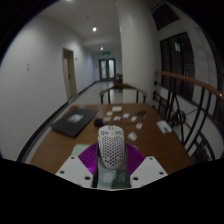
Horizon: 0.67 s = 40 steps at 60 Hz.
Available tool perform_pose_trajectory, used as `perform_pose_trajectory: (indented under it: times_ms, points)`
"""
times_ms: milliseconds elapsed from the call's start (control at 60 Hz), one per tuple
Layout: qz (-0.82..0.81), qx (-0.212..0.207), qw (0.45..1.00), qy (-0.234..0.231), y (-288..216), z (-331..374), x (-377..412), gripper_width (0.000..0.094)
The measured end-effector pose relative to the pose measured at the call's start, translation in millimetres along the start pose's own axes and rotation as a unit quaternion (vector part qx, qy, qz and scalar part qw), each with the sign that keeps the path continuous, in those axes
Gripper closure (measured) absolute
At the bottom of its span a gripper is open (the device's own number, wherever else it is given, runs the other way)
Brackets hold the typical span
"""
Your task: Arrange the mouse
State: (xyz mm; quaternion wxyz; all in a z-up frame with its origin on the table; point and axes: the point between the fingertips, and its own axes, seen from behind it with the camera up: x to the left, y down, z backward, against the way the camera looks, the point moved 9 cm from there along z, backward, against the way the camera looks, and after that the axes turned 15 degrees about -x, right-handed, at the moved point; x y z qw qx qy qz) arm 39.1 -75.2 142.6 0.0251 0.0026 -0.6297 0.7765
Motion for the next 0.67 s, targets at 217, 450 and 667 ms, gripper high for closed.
perform_pose_trajectory:
  times_ms: [217,450,667]
  points:
    - [0.020,0.096,0.995,0.005,99,-15,32,0.0567]
    - [0.041,0.117,0.992,-0.032,98,-7,25,0.0326]
    - [0.051,0.082,0.992,-0.081,67,50,-11,0.0102]
